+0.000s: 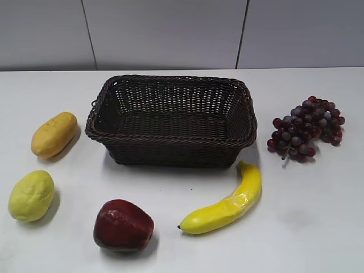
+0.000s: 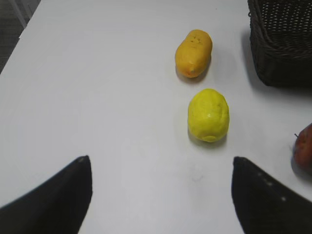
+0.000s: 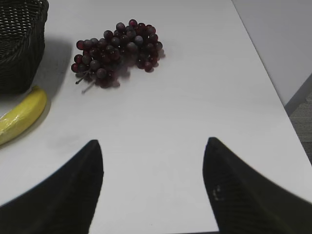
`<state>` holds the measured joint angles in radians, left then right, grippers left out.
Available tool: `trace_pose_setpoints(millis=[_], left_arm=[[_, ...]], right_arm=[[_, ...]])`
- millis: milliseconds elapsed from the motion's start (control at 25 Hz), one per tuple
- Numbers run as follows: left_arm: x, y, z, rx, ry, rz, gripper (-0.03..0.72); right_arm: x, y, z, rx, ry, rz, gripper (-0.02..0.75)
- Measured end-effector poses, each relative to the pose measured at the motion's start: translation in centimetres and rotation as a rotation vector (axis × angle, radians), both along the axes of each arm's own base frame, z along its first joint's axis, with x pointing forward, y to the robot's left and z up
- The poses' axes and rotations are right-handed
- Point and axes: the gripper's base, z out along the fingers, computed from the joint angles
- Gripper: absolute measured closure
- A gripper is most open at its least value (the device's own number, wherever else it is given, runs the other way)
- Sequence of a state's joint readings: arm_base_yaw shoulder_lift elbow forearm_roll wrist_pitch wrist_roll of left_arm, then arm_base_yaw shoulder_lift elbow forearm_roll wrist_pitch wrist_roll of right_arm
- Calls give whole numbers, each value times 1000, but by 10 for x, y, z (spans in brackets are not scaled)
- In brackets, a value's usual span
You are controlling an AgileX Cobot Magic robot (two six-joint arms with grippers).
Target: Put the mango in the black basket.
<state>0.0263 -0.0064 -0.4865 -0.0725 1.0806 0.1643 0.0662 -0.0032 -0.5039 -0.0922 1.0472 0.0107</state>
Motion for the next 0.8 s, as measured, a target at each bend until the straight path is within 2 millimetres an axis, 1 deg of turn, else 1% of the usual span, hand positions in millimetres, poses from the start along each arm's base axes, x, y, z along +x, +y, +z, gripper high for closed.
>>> trace_pose_setpoints(millis=[320,400,480,600,680,800], left_arm=[[0,0,2,0,-16,1,83],[1,0,8,-1,-68,3,89],[7,1,19,-3,-167,10,92],[28,2,35,-10,-258,21,93],[49,2,40,-32,-256,22,95],[83,1,46,-87,-199,25,95]], right_arm=[[0,0,0,0,0,0,239],[0,0,0,0,0,0,239],[0,0,0,0,0,0,239],[0,0,0,0,0,0,239],[0,0,0,0,0,0,239],[0,0,0,0,0,0,239]])
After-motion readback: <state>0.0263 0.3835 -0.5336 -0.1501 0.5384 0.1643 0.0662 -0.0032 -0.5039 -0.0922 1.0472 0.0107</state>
